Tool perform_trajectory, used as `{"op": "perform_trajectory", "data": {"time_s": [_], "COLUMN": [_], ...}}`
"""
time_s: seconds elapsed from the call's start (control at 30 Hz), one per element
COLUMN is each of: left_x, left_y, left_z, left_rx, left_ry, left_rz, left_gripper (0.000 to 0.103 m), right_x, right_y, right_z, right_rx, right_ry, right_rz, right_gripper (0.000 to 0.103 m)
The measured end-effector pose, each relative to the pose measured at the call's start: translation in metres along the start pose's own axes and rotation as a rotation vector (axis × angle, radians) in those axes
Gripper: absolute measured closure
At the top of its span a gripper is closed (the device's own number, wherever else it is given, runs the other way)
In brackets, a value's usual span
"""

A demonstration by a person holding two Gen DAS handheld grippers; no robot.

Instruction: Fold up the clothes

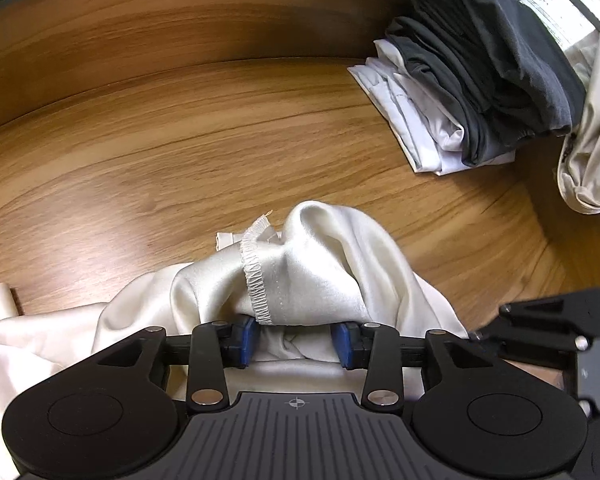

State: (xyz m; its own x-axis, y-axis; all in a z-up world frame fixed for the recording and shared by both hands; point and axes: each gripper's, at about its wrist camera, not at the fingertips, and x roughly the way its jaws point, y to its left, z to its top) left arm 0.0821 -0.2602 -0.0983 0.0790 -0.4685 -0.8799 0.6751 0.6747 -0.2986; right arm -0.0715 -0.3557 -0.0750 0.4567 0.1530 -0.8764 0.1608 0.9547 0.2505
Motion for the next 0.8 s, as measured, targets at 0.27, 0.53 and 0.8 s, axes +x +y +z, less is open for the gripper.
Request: {"op": "perform_trajectory", "data": {"time_s": [0.27, 0.53, 0.8], "left_x": [-0.009, -0.060, -0.088], "left_y": [-0.006, -0.005, 0.015], "left_z": [0.004, 0.009, -0.004], "left_rx": [0.053, -0.002, -0.188], "left_ry": [-0.012, -0.015, 0.096], "left_rz": [0.070, -0.071, -0.256], "left_gripper": [0.099, 0.099, 0.099], "right_x": [0.000, 0.009, -0.055], "right_y": [0.020, 0.034, 0.013], "right_z": [-0.017, -0.027, -0.040], "right_rx": [-0.034, -0.049, -0.024], "right_ry": [-0.004, -0.015, -0.079], "right_rz": [0.034, 0.004, 0.007], "right_gripper": [0.032, 0.068, 0.102]}}
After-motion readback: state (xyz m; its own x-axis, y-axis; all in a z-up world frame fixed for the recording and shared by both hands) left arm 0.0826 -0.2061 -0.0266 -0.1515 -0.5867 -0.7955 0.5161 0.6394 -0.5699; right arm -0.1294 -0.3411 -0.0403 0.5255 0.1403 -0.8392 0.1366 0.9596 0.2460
